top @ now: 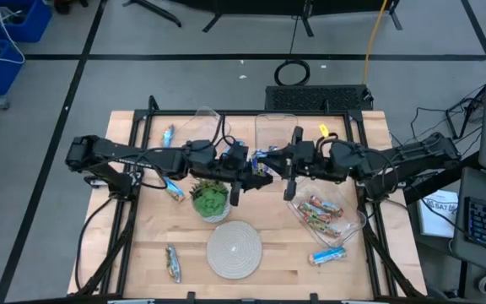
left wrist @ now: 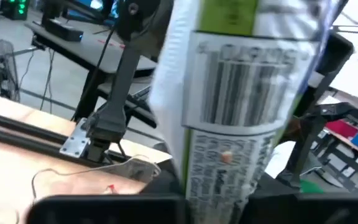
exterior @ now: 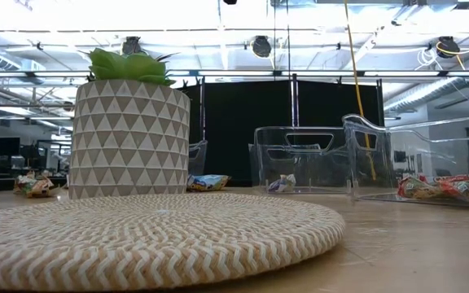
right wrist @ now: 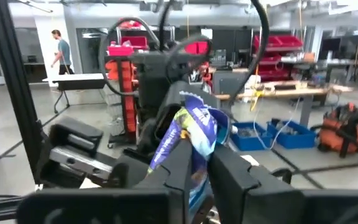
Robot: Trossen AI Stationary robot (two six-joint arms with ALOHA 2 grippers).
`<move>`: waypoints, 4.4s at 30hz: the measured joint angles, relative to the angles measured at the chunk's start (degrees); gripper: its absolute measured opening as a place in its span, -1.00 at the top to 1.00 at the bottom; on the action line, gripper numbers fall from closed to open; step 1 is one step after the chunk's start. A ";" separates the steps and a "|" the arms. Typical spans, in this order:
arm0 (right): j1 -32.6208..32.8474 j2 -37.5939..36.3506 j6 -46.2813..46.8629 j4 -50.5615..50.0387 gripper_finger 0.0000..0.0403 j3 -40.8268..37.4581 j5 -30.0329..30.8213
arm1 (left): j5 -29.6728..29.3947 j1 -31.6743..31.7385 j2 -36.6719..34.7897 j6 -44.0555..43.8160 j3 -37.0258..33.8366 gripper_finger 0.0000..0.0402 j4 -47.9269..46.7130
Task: Pick and place Granola Bars by type
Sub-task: Put the blue granola bar into the top right transparent bin
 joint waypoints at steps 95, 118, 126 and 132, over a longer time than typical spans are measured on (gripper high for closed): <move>14.38 -15.02 -9.11 -5.17 0.22 -9.44 -16.31 | -9.79 21.57 25.11 3.35 21.22 0.09 -66.25; 12.76 -15.02 -10.61 -5.14 0.22 -9.44 -16.09 | -17.30 18.67 29.55 -0.61 21.20 -0.19 -69.82; 12.76 -15.02 -10.85 -5.13 0.22 -9.44 -16.09 | -22.35 18.38 30.90 3.42 21.28 -0.38 -65.21; 12.76 -15.02 -10.55 -5.15 0.22 -9.44 -16.11 | -22.46 18.58 33.70 3.55 21.52 -0.41 -63.51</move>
